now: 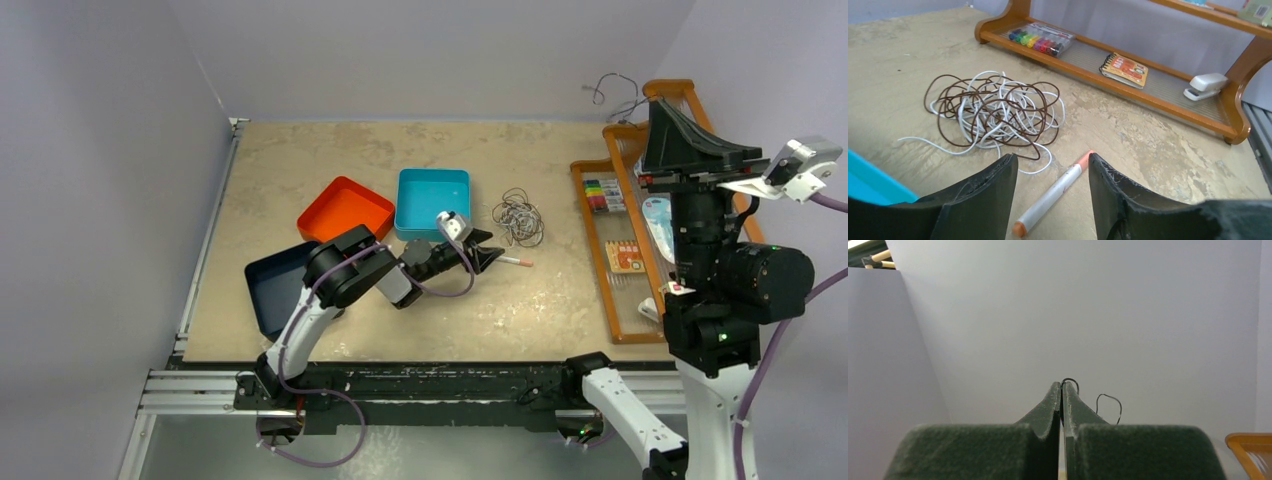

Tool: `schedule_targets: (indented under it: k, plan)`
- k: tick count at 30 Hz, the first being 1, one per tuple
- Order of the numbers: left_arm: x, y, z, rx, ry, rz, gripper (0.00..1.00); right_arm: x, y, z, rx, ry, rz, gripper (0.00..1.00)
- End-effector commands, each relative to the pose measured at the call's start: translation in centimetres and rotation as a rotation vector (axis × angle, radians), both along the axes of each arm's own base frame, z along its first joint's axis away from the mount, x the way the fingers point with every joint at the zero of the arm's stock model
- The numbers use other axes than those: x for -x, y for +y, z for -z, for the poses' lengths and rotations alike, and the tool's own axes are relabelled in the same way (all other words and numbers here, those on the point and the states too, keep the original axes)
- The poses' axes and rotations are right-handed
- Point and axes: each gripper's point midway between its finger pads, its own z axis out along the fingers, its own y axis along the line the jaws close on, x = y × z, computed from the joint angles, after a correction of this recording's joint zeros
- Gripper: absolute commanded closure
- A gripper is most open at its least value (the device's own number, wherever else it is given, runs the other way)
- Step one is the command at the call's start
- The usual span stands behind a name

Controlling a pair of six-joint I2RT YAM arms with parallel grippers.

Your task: Untangle the cables

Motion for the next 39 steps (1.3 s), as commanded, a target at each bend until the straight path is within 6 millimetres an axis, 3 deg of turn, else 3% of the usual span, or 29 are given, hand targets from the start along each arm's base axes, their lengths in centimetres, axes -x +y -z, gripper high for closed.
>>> schedule_targets:
  k: [1,8,12,20,26,32,39]
  plan:
    - [-0.1,2.0,-7.9,0.166,-0.053,-0.077,0.44,0.3,-0.8,-0.9,-0.012,-0.038,0.041,1.00]
    - [0.3,6.2,-12.4,0.246,0.028,-0.210,0.37,-1.6,0.5,0.3,0.033,0.012,0.005,1.00]
    - [-0.4,8.7,-13.8,0.221,0.130,-0.333,0.34,-2.9,1.3,1.4,0.058,0.046,-0.022,1.00]
    - [-2.7,14.1,-12.7,-0.068,0.411,-0.618,0.29,-7.3,3.8,4.1,0.115,0.142,-0.106,1.00]
    - [-3.1,20.5,-11.4,-0.237,0.543,-0.781,0.23,-11.6,5.8,6.5,0.128,0.226,-0.172,1.00]
    - [-2.4,26.9,-14.6,-0.274,0.528,-1.040,0.17,-14.6,7.0,8.4,0.131,0.282,-0.208,1.00]
    - [-0.9,30.0,-18.4,-0.309,0.432,-1.087,0.10,-16.5,8.1,9.6,0.117,0.306,-0.254,1.00]
